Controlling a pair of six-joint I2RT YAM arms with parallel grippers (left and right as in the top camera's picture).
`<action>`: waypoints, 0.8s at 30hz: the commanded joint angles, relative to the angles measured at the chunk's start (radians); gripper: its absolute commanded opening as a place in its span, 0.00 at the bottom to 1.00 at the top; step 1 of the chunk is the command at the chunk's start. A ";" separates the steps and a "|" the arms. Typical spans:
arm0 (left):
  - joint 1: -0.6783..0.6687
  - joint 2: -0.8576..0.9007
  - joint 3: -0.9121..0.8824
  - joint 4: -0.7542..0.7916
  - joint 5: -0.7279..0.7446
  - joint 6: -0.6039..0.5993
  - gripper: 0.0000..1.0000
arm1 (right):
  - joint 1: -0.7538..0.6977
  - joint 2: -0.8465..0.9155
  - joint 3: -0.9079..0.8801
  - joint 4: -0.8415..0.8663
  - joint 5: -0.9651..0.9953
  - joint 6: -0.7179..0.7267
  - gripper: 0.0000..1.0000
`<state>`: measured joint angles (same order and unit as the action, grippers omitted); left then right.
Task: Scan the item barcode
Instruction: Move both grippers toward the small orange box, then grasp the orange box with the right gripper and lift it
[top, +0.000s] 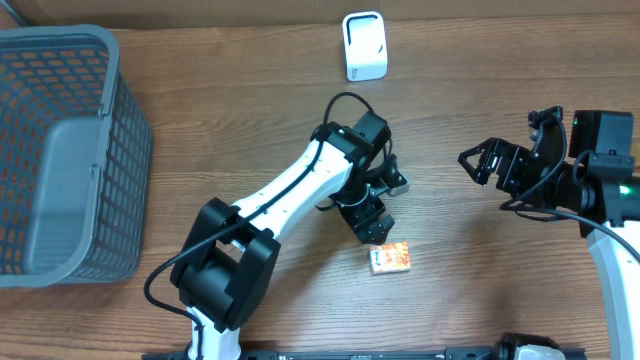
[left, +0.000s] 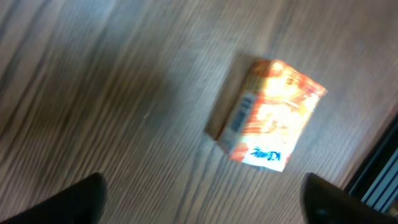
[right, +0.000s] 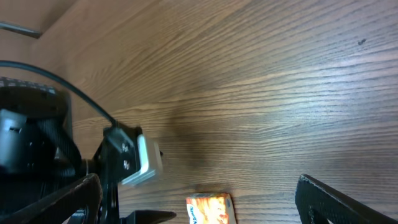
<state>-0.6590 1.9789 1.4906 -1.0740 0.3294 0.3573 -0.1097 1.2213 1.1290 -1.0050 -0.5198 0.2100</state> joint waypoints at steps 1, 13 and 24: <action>-0.032 -0.004 -0.009 0.010 0.058 0.109 0.66 | 0.004 0.024 0.002 0.002 0.003 0.003 1.00; 0.065 -0.004 -0.009 0.066 -0.160 -0.312 0.99 | 0.004 0.144 -0.041 -0.164 -0.009 0.004 0.72; 0.304 -0.004 -0.009 0.077 -0.060 -0.653 1.00 | 0.079 0.162 -0.309 0.010 -0.155 0.094 0.68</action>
<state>-0.3733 1.9789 1.4868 -0.9974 0.2077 -0.1871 -0.0708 1.3781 0.8848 -1.0409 -0.6228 0.2302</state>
